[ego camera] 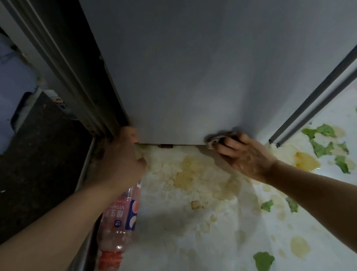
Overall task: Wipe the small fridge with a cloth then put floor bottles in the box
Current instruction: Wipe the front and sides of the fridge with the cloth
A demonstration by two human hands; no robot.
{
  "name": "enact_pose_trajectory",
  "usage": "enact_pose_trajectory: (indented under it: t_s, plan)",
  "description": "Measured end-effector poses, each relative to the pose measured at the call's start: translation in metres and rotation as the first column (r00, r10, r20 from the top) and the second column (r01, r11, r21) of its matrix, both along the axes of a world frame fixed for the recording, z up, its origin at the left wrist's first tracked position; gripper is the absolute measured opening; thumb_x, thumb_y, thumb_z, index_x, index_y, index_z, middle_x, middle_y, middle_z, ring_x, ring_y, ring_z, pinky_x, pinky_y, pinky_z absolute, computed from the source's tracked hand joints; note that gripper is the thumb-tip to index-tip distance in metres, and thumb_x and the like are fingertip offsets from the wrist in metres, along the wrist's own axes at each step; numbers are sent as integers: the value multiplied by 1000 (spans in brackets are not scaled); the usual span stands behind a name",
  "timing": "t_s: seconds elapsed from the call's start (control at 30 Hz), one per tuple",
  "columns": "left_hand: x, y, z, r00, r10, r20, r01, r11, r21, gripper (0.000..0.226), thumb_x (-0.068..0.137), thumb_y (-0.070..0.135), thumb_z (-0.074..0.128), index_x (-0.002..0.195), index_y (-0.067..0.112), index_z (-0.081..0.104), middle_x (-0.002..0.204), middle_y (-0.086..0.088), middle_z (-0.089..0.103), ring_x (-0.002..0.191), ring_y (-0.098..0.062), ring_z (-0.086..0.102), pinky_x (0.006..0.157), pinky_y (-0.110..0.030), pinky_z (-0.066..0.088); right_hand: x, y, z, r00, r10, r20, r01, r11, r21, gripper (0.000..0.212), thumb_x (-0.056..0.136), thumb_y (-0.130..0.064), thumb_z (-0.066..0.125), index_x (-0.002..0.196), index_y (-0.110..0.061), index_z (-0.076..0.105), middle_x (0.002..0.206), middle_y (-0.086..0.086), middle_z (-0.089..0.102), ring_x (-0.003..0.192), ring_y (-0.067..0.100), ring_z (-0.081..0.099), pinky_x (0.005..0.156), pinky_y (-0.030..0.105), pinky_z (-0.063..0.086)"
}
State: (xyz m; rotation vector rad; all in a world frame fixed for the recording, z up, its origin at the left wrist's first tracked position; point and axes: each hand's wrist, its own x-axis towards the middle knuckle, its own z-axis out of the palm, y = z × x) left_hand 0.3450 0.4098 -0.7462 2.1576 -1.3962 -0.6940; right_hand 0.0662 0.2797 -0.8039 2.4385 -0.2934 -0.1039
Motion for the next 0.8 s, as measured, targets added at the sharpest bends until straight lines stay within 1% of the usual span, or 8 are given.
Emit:
enact_pose_trajectory:
  t_s: [0.1,0.23,0.33,0.43,0.53,0.6,0.67,0.8]
  plan:
    - [-19,2,6,980,-138,142,136,990,24,53,75,5,62,123,17,41,124,-4,54,108,-23,54,87,-36,46,-43,-4,4,996,-88,22,88,996,-26,41,68,-20,70,109,-20,72,121,-7,63,106,22,38,85,35,37]
    - [-51,-8,21,894,-309,325,317,948,32,63,77,12,60,133,20,33,131,-7,49,119,-25,47,91,-37,46,-72,3,15,964,-264,-42,264,965,-13,34,81,-23,62,114,-22,69,126,-6,58,110,23,42,89,34,43]
    - [-71,-14,33,845,-369,387,396,918,9,66,80,13,60,138,19,31,139,-8,44,124,-24,42,93,-33,41,-77,14,32,898,-421,130,401,903,154,43,88,-13,36,111,-17,72,118,0,64,97,22,60,81,31,45]
    - [-87,-18,42,817,-400,415,434,901,13,69,79,11,60,141,18,30,143,-6,39,127,-21,37,97,-30,35,-77,33,41,768,-600,225,472,767,435,27,88,-9,55,111,-13,69,122,11,58,101,33,54,80,39,47]
    - [-96,-21,47,769,-426,476,477,879,16,68,78,10,59,140,18,32,144,-1,36,131,-17,30,101,-30,28,-82,51,41,520,-772,365,406,600,689,29,81,-4,68,109,-9,69,122,17,50,105,36,47,80,37,49]
    - [-105,-25,49,713,-440,546,538,842,-25,65,74,5,58,136,16,40,142,-1,40,133,-18,31,104,-34,26,-94,58,39,229,-875,427,267,479,836,30,80,-3,70,109,-9,68,121,16,49,110,33,46,83,26,41]
    - [-115,-29,51,640,-444,627,600,798,-47,60,70,-2,58,128,12,50,139,-4,46,132,-22,36,105,-42,27,-104,56,38,-25,-892,451,168,441,882,32,78,1,66,109,-7,66,117,17,50,108,31,48,86,24,36]
    - [-130,-42,47,506,-419,754,709,699,-87,50,65,-7,55,112,8,60,134,-9,52,126,-29,45,104,-55,28,-98,34,25,-212,-882,421,67,417,907,37,76,-6,70,110,-8,55,110,5,45,99,21,48,83,34,44]
